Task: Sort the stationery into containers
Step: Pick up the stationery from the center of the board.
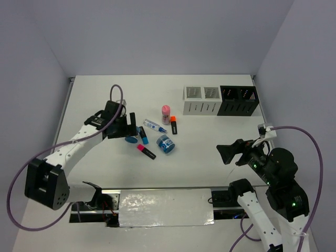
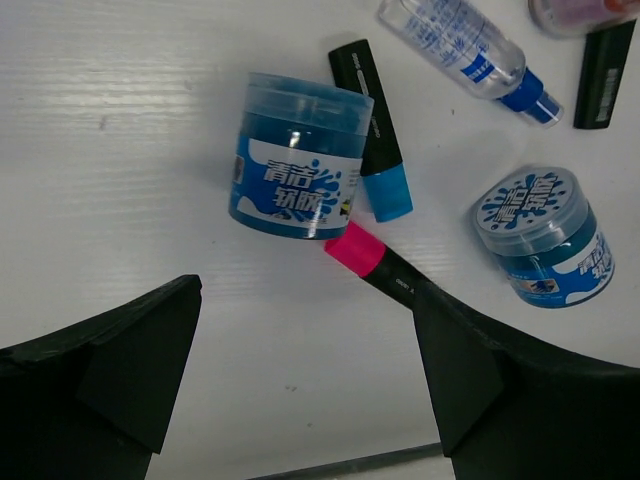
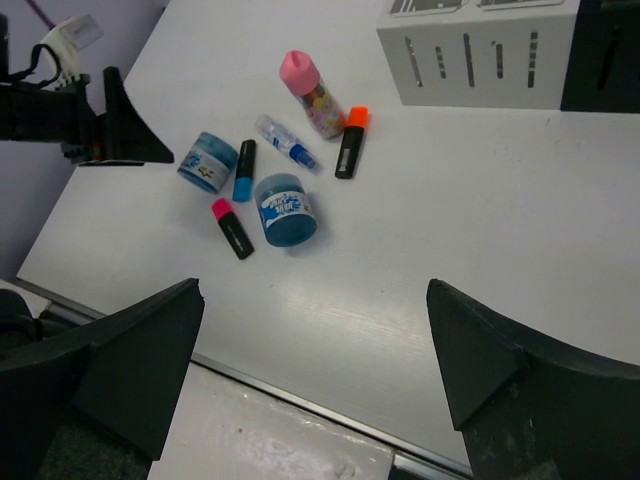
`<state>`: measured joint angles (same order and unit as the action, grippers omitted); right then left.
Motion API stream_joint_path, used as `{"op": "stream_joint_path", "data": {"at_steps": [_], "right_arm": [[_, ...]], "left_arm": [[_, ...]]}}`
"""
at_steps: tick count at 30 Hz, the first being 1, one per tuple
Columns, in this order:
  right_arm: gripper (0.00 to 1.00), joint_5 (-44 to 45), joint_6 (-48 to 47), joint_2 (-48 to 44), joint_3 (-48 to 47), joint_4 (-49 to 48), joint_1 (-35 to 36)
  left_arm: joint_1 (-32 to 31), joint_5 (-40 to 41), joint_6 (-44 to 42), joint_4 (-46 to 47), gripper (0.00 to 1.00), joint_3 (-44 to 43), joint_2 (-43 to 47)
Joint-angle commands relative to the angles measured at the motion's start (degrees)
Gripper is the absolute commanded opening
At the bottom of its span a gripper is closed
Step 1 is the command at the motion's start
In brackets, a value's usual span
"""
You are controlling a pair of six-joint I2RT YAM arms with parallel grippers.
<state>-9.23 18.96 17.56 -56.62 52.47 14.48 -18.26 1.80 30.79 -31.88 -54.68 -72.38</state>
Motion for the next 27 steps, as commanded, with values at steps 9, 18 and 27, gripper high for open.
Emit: {"op": "stream_joint_path", "data": {"at_steps": [9, 18, 27], "right_arm": [[1.0, -5.3, -2.2, 0.9, 4.2, -5.5, 0.3], [1.0, -5.7, -3.1, 1.2, 5.6, -6.0, 0.3], [1.0, -7.1, -2.7, 1.2, 6.3, -6.6, 0.3]], "left_arm": [[-4.1, 10.4, 0.8, 2.8, 0.96, -3.8, -15.2], [-4.7, 10.9, 0.2, 6.1, 0.84, -3.8, -19.8], [-4.8, 12.9, -0.2, 6.0, 0.73, -5.6, -23.8]]}}
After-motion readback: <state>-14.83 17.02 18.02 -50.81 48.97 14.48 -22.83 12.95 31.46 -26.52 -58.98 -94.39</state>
